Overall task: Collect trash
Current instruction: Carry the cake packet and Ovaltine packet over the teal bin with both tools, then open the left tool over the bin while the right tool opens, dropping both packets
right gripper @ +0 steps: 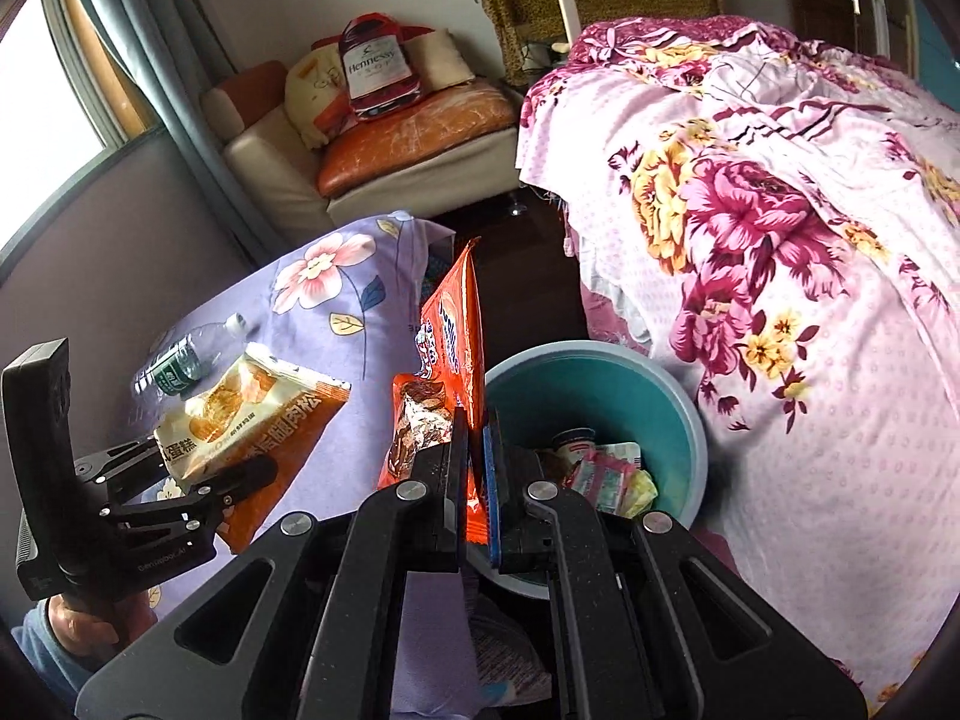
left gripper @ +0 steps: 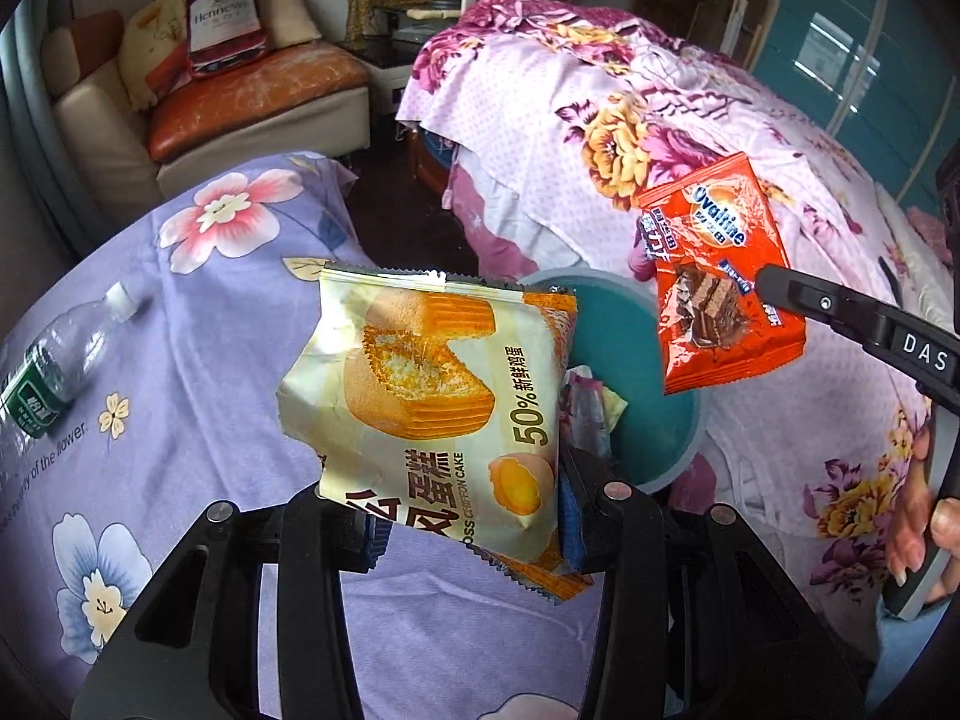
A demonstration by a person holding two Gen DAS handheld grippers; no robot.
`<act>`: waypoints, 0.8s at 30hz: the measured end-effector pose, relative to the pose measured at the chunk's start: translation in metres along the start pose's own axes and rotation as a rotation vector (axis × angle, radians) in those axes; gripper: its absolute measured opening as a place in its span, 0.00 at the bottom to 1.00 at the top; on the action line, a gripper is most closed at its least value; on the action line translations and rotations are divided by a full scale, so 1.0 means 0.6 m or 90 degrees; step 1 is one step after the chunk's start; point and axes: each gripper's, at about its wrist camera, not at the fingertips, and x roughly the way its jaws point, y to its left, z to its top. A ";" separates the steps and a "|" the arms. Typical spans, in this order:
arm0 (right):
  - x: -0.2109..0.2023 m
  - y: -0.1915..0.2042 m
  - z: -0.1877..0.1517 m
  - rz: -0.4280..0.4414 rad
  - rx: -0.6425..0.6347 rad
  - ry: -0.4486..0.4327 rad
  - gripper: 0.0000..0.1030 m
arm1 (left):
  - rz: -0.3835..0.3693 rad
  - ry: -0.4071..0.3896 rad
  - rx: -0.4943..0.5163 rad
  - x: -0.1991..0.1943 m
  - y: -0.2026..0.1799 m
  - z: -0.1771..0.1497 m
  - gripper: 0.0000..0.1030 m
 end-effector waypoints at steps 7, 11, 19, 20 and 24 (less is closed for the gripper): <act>0.001 -0.058 0.000 -0.015 0.027 0.002 0.04 | -0.010 0.033 0.016 0.053 -0.042 0.022 0.42; 0.002 -0.083 -0.002 -0.022 0.039 0.008 0.04 | -0.013 0.050 0.024 0.082 -0.059 0.030 0.42; 0.021 -0.124 -0.003 -0.036 0.060 0.024 0.05 | -0.018 0.077 0.041 0.131 -0.084 0.043 0.46; 0.022 -0.126 -0.002 -0.037 0.061 0.025 0.05 | -0.016 0.078 0.042 0.135 -0.086 0.045 0.50; 0.034 -0.136 -0.001 -0.040 0.066 0.035 0.05 | 0.003 0.083 0.044 0.145 -0.092 0.049 0.86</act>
